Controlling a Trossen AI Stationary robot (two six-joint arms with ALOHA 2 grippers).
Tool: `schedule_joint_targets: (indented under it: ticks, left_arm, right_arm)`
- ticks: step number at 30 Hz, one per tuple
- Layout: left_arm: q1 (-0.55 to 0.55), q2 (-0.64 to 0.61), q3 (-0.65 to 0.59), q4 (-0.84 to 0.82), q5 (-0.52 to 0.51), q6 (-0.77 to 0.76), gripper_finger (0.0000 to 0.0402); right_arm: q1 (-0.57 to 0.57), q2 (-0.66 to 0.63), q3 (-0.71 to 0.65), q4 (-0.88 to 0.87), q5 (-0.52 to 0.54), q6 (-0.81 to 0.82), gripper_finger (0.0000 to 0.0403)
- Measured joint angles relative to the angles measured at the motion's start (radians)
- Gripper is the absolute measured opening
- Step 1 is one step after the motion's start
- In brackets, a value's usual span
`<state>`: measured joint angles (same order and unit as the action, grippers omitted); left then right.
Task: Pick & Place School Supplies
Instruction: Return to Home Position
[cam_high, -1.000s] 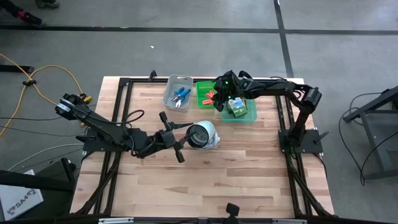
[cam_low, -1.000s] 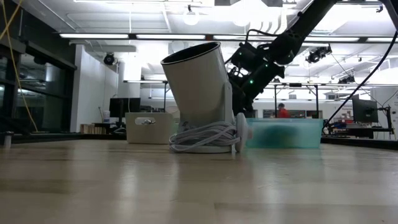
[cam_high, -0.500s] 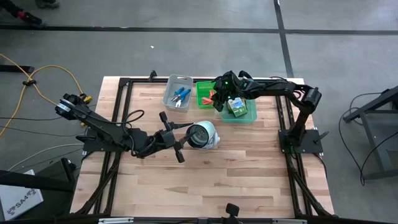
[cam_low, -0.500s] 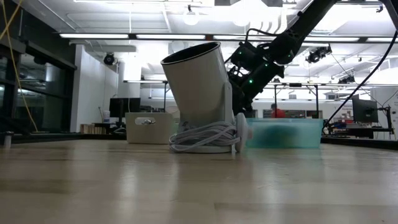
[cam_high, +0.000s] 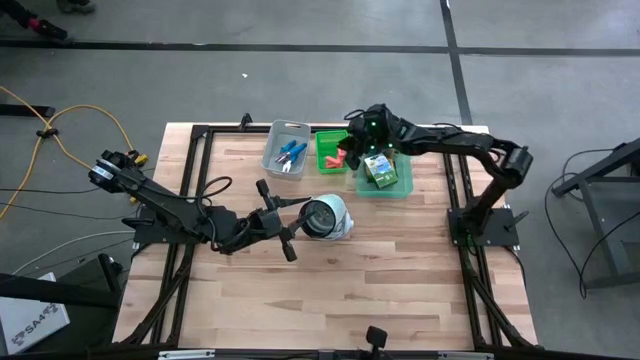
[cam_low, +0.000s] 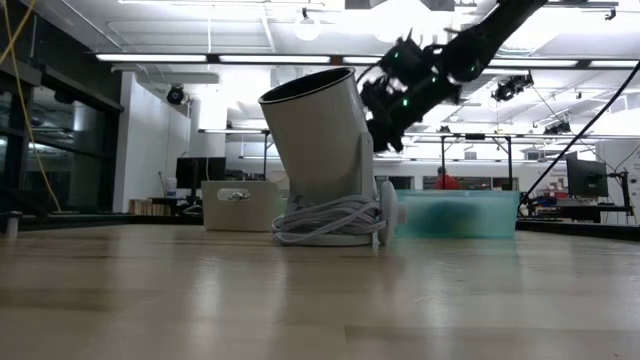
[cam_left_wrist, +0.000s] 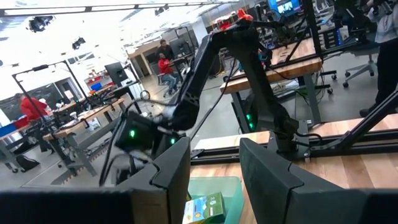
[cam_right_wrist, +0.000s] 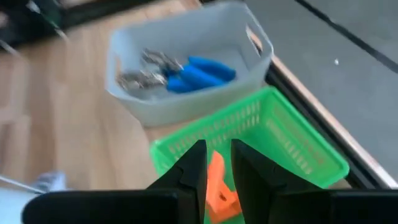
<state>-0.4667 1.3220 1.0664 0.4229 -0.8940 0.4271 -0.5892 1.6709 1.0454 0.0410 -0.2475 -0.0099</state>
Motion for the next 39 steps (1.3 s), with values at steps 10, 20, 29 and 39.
schedule_joint_targets:
  ticks: [10, 20, 29, 39]
  left_arm:
    - [-0.001, 0.0, 0.0, 0.0, -0.011, -0.111, 0.0134]
    - [-0.014, 0.0, 0.0, -0.004, -0.093, -0.081, 0.0134]
    - [-0.061, -0.086, -0.004, -0.199, -0.204, -0.168, 0.0134]
    - [0.117, -0.192, -0.011, -0.585, 0.231, -0.439, 0.0134]
  right_arm:
    - [0.009, -0.123, 0.002, -0.015, -0.092, 0.055, 0.0058]
    - [0.016, -0.173, 0.002, -0.044, -0.183, 0.169, 0.006]
    - [0.021, -0.172, 0.001, -0.087, -0.37, 0.182, 0.0056]
    - [0.079, -0.305, 0.001, -0.121, -0.363, 0.199, 0.0056]
